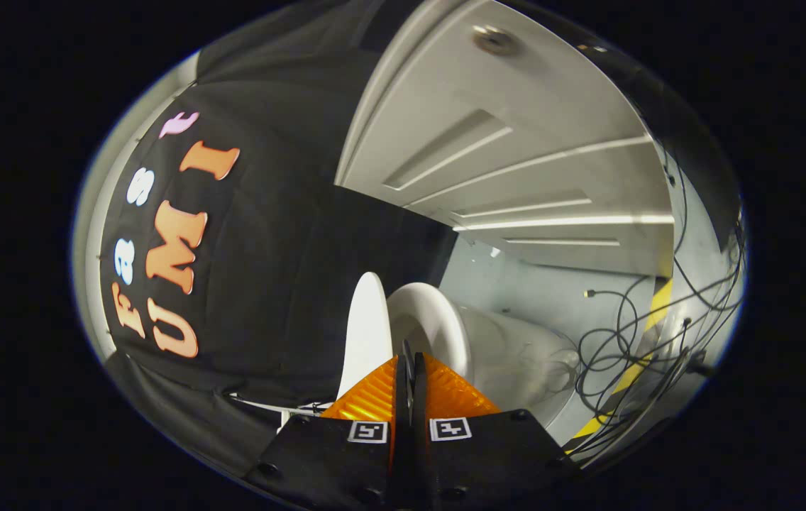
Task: Open the toilet lid.
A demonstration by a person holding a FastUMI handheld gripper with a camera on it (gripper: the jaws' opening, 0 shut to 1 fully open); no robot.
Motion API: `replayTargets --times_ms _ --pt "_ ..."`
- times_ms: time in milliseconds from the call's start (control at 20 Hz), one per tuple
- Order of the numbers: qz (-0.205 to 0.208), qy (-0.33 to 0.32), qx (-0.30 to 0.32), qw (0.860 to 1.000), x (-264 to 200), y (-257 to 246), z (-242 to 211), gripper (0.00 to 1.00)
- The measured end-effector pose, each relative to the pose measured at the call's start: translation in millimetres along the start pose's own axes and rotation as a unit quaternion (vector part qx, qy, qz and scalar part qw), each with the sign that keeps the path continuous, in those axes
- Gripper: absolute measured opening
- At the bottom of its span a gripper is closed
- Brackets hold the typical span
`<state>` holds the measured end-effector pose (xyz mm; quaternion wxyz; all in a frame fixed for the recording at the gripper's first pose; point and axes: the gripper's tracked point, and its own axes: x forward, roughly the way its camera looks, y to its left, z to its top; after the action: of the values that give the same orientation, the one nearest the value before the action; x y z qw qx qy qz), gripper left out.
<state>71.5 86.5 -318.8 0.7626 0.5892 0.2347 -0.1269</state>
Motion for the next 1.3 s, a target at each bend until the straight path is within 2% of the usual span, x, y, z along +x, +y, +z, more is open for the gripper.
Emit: replayTargets --times_ms 200,300,500,750,1000,1200,1300 --pt "0.003 -0.042 -0.077 0.996 5 33 15 0.08" --pt "0.010 -0.060 -0.134 0.989 3 54 18 0.08" --pt "0.057 -0.060 -0.187 0.979 -12 122 11 0.08" --pt "0.065 -0.066 -0.287 0.954 -25 170 -7 0.08" --pt "0.090 -0.081 -0.323 0.939 -32 233 -35 0.08" --pt "0.097 -0.072 -0.382 0.916 -36 272 -55 0.08" --pt "0.104 -0.065 -0.388 0.913 -40 289 -66 0.08"
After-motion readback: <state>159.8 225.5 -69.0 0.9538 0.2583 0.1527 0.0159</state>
